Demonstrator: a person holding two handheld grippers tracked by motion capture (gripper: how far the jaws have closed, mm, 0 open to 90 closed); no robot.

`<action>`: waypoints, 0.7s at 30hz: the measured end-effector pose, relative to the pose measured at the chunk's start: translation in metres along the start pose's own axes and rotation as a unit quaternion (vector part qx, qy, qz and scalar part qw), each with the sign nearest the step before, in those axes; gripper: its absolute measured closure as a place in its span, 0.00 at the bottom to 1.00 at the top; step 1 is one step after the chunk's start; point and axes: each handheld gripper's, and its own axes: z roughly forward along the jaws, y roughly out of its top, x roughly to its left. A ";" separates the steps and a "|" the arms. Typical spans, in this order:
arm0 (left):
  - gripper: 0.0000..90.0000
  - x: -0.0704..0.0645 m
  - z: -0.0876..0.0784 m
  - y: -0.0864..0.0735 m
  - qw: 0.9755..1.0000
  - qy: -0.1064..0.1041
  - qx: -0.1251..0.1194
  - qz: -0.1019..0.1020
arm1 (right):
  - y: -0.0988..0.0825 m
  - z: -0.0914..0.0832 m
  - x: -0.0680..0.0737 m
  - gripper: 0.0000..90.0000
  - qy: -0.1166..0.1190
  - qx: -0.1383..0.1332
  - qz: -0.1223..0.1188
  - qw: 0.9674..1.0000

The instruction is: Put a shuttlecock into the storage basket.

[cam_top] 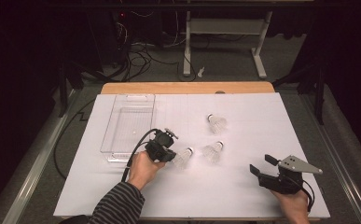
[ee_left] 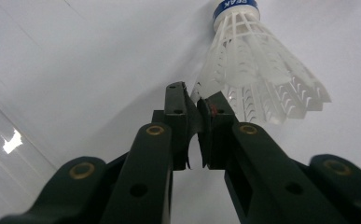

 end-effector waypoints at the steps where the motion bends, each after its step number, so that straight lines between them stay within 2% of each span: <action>1: 0.94 0.000 0.000 0.000 1.000 0.000 -0.001 -0.001 | 0.000 0.000 0.000 0.32 0.000 0.000 0.000 1.000; 8: 0.98 0.001 -0.001 0.000 1.000 -0.004 0.001 0.002 | 0.000 0.000 0.000 0.32 0.000 0.001 0.000 1.000; 21: 1.00 0.001 -0.004 0.000 1.000 -0.009 -0.002 0.003 | 0.000 0.001 0.000 0.32 0.000 0.002 -0.002 1.000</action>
